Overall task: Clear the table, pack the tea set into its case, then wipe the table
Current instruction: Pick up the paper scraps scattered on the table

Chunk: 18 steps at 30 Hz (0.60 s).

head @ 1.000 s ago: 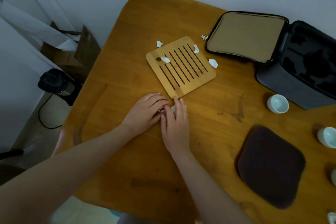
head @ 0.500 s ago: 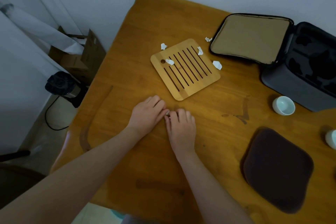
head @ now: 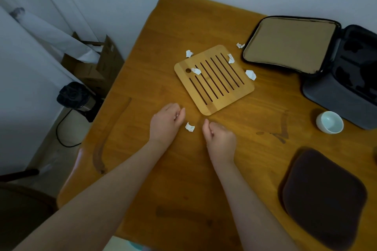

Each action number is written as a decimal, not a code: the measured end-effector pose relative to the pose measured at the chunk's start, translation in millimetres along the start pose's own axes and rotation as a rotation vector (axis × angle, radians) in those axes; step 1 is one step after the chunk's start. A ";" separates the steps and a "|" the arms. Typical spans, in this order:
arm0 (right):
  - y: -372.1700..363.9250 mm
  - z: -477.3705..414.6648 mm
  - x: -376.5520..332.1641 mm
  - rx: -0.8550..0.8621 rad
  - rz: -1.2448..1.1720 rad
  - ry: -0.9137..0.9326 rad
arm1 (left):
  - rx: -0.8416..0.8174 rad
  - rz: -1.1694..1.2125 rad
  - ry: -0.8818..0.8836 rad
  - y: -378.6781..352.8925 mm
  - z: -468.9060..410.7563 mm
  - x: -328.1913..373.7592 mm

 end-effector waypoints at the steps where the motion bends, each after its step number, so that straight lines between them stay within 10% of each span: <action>1: 1.9 -3.6 10.4 -0.008 -0.069 -0.157 | -0.009 0.041 0.116 -2.1 -1.4 -9.1; 8: 10.6 -4.3 61.3 0.160 -0.628 -1.192 | -0.129 0.274 0.460 -7.0 1.7 -24.4; 18: 19.0 25.1 58.3 0.013 -0.349 -0.846 | -0.095 -0.137 -0.231 2.2 45.6 14.4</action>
Point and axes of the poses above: each hand's wrist, its own z-axis away from the middle knuckle, its own y-axis out of the back of the hand, x = y × z, the point moved 10 cm from there along -z, towards the middle knuckle, and after that the axes turned 14 degrees about x, right-handed, at the moved point
